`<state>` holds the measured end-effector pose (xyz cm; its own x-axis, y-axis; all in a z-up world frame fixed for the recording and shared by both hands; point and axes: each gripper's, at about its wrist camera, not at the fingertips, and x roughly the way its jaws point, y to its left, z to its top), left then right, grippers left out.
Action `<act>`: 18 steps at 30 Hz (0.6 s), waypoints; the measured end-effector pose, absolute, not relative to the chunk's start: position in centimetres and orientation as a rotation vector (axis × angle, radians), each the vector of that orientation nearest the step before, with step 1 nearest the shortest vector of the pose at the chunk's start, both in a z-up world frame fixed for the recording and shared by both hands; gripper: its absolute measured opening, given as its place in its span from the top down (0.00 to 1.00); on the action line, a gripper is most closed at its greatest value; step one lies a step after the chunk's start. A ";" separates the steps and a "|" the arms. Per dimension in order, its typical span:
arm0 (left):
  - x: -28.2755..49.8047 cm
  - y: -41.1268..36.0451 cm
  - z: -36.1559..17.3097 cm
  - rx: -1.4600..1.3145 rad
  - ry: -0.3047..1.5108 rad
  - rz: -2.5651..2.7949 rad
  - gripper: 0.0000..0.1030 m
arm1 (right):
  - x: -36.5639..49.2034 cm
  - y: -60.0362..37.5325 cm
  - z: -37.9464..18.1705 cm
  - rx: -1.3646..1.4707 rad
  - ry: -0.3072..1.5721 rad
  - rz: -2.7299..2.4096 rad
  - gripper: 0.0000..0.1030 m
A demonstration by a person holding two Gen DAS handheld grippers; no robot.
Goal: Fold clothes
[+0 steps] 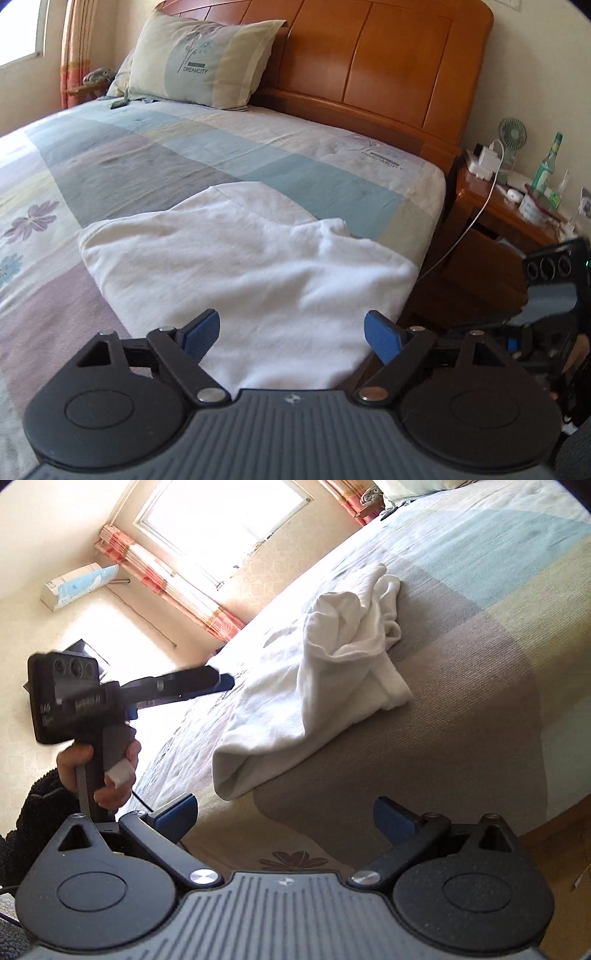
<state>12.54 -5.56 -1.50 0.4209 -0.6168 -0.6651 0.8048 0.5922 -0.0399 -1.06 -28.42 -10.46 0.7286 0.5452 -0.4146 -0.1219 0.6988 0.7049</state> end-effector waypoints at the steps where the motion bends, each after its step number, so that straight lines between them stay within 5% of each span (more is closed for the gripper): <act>1: 11.8 -5.9 -1.7 0.354 0.665 -0.909 0.17 | -1.4 -28.9 -10.3 0.704 0.652 0.391 0.00; 13: 4.4 -15.3 -6.5 0.845 0.190 -0.913 0.21 | -6.0 -35.3 -8.1 0.755 0.524 0.213 0.00; 14: 4.1 -16.0 -6.9 0.883 0.155 -0.897 0.26 | -6.1 -35.6 -8.0 0.765 0.518 0.203 0.00; 16: 4.2 -16.9 -7.1 0.902 0.143 -0.885 0.73 | -6.0 -36.0 -7.9 0.779 0.508 0.190 0.00; 18: 4.7 -16.8 -6.2 0.819 0.162 -0.886 0.88 | -5.7 -36.3 -7.7 0.779 0.503 0.198 0.00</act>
<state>4.75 -16.76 -6.23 0.6421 -0.6240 -0.4453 0.7414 0.3579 0.5676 -5.72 -36.29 -7.68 0.8644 0.3513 -0.3597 0.0124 0.7002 0.7138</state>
